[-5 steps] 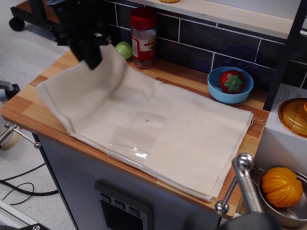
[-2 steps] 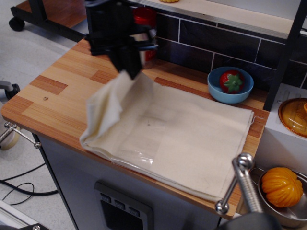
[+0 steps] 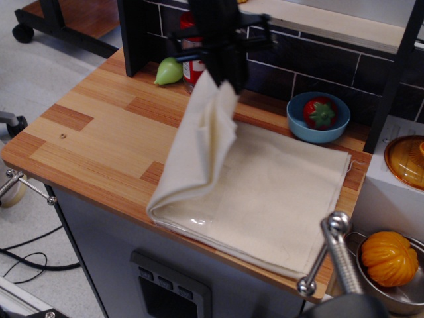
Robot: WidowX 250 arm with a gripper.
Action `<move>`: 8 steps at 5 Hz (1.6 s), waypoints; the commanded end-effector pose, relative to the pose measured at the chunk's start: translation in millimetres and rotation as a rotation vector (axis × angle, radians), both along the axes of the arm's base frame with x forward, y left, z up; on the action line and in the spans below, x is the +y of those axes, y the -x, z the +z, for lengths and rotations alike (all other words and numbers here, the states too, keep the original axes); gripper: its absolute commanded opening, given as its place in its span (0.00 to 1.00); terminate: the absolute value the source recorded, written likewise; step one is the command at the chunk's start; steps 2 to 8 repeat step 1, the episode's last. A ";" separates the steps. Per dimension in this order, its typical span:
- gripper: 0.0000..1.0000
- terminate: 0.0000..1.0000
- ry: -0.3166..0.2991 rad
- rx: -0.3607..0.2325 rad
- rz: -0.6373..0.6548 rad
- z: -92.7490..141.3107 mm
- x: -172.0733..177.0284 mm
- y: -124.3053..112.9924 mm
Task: Fold cloth in half
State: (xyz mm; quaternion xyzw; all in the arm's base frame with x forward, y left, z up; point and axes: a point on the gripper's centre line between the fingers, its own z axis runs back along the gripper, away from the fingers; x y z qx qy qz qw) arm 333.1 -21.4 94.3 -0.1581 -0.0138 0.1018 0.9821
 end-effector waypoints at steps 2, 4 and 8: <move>1.00 1.00 -0.007 0.061 -0.067 -7.0 -36.0 -6.5; 1.00 1.00 -0.007 0.061 -0.067 -7.0 -36.0 -6.5; 1.00 1.00 -0.007 0.061 -0.067 -7.0 -36.0 -6.5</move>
